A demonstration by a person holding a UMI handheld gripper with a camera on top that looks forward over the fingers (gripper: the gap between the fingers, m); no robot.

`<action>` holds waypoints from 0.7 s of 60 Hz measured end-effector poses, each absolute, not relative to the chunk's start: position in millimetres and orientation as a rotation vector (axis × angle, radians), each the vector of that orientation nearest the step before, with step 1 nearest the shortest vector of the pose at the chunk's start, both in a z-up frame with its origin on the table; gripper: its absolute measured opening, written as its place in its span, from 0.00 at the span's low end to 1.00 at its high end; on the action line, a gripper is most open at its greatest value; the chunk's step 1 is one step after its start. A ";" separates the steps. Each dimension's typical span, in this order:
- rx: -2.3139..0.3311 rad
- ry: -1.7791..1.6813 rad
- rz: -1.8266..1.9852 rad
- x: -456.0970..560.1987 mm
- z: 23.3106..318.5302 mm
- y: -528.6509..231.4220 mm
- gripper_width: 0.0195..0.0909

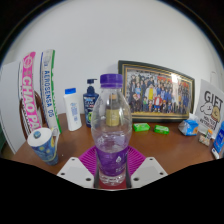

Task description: Pour water

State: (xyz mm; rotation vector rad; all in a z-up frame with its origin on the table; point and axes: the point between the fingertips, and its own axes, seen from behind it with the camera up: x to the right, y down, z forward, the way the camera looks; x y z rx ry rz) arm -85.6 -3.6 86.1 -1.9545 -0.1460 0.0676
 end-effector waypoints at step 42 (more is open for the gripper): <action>-2.072 -0.046 -0.101 -104.6 161.2 -114.1 0.92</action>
